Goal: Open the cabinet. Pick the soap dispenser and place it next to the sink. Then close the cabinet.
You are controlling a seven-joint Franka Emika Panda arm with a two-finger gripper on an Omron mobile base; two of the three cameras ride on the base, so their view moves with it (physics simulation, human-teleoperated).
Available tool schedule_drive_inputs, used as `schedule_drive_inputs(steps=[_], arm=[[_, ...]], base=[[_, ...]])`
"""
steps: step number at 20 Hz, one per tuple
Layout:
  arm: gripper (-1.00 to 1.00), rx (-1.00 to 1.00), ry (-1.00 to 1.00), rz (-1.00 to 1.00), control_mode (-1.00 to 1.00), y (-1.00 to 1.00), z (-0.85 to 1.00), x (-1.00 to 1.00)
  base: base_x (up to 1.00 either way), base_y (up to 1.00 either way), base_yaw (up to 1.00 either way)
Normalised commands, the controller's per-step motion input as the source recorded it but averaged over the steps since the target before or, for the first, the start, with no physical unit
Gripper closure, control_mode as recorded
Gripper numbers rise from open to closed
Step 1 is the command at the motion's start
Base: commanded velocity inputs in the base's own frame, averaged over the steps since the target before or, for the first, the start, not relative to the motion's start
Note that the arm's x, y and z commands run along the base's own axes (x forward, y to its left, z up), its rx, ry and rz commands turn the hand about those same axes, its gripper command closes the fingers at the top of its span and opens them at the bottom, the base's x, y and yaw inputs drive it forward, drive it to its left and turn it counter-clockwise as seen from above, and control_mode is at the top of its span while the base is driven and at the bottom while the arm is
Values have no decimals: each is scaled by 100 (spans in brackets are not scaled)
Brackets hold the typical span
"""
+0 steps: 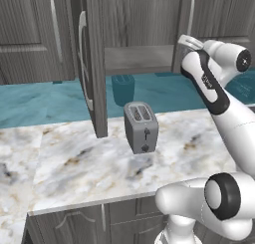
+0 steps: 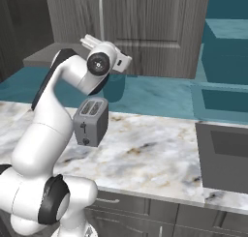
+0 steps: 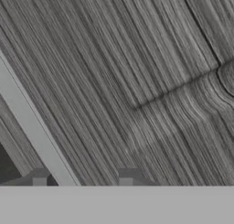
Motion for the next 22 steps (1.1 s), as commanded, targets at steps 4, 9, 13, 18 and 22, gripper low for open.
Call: schedule_drive_inputs(steps=[4,9,13,18,22], arm=[[100,0,0,0,-100,-91,5,-26],[100,2,0,0,-100,-99,7,-45],[100,1,0,-3,-100,-100,2,-60],[100,0,0,-5,-100,-100,0,-62],[100,0,3,-7,-100,-100,0,-66]], base=[[0,0,0],[0,0,0],[0,0,0],[0,0,0],[0,0,0]])
